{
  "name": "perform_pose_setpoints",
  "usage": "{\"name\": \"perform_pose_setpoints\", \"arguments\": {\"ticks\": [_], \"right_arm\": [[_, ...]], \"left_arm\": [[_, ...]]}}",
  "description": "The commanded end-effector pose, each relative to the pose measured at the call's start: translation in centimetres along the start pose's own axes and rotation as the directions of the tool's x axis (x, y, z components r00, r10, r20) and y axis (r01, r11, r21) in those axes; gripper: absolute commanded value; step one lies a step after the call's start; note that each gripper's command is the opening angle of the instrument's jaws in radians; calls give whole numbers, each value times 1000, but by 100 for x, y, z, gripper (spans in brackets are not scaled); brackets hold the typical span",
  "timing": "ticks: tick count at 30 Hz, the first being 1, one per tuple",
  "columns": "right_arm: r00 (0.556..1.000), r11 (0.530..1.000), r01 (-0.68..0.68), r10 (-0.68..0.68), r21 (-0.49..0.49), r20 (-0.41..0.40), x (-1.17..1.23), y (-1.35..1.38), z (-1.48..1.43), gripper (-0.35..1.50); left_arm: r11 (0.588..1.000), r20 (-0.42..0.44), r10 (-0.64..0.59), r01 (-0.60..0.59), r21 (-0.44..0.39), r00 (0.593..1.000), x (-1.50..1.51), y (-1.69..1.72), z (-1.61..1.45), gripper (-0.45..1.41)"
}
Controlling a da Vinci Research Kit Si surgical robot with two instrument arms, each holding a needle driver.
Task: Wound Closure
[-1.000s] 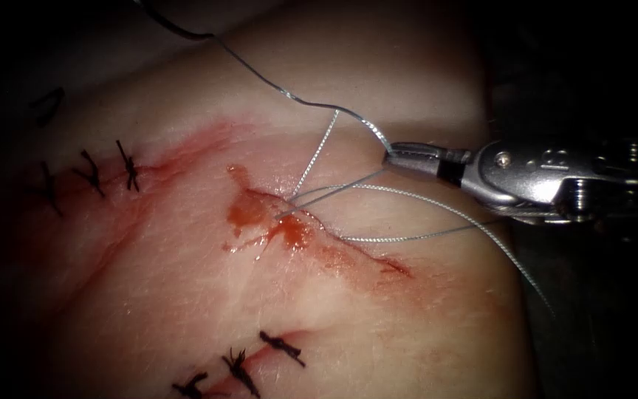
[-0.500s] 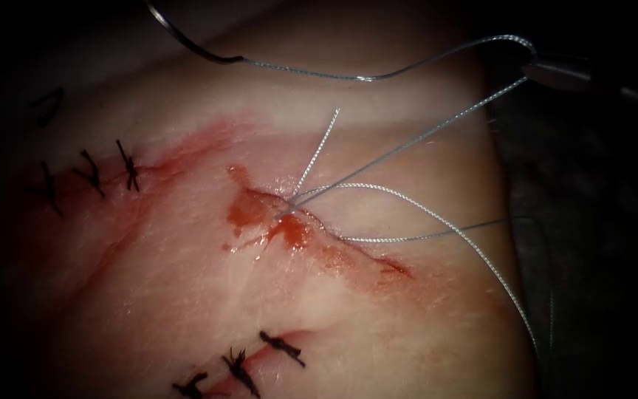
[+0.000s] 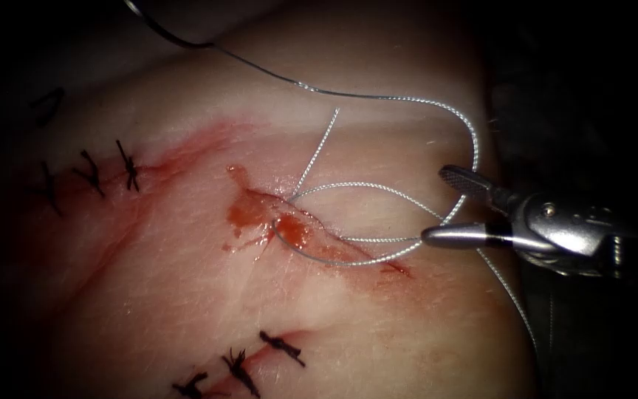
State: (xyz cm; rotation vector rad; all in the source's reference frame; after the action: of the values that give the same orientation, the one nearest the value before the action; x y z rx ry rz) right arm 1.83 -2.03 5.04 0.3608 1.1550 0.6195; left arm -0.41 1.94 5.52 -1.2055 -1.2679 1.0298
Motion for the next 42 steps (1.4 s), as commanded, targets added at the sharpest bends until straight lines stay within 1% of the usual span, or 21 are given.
{"name": "perform_pose_setpoints", "arguments": {"ticks": [1,4,7,12,14,15,16,19,21,22,24,28,30,32,33,35,36,37,38,39,42], "right_arm": [[1000,1000,-4,4,8,3,-7,-10,13,121],[1000,999,-21,20,24,8,-5,-19,20,121],[1000,998,-20,19,57,16,6,-31,18,121],[992,987,-121,118,108,36,20,-60,8,115],[986,977,-166,160,134,53,13,-73,6,96],[984,972,-175,166,160,67,8,-78,5,66],[981,963,-188,175,192,85,1,-82,6,51],[978,944,-193,163,268,129,-27,-86,13,49],[980,952,-169,134,257,146,-46,-84,25,52],[981,956,-156,121,247,151,-55,-81,32,59],[983,964,-141,109,225,149,-72,-72,49,61],[988,981,-124,107,149,115,-89,-48,77,61],[991,990,-108,101,87,83,-89,-33,88,44],[998,999,-27,25,35,53,-86,-22,99,41],[999,1000,4,-4,20,44,-85,-16,106,41],[997,997,75,-75,1,14,-81,-5,122,57],[997,997,83,-83,-3,-7,-79,-2,128,54],[994,994,107,-107,-8,-34,-77,2,137,32],[991,993,121,-122,-11,-55,-75,3,143,27],[986,989,145,-147,-21,-78,-72,5,156,7],[979,981,189,-192,-40,-76,-68,4,172,12]], "left_arm": [[1000,5,8,-8,10,1000,-1,-5,5,-45],[999,24,24,-24,34,999,-6,-8,10,-45],[998,28,54,-55,42,998,-8,-14,13,-45],[994,34,65,-68,84,997,-3,-20,6,-45],[994,30,65,-67,87,997,-1,-20,4,-45],[994,28,64,-66,88,998,-1,-19,4,-45],[994,26,64,-66,90,998,0,-19,3,-45],[994,25,63,-65,90,998,0,-18,4,-45],[994,24,62,-64,90,998,0,-17,4,-45],[994,23,62,-63,90,998,0,-17,5,-45],[994,25,60,-62,93,998,1,-15,5,-45],[995,19,58,-59,86,998,2,-13,6,-45],[995,13,58,-59,82,998,1,-13,6,-45],[995,13,58,-59,83,998,1,-13,7,-45],[995,12,58,-59,83,998,1,-13,7,-45],[995,11,58,-59,80,998,2,-13,7,-45],[995,10,58,-59,81,998,2,-13,7,-45],[995,10,58,-59,81,998,2,-13,8,-45],[995,10,58,-59,81,998,2,-14,8,-45],[995,9,58,-59,81,998,2,-14,9,-45],[995,9,58,-59,78,998,1,-14,9,-45]]}}
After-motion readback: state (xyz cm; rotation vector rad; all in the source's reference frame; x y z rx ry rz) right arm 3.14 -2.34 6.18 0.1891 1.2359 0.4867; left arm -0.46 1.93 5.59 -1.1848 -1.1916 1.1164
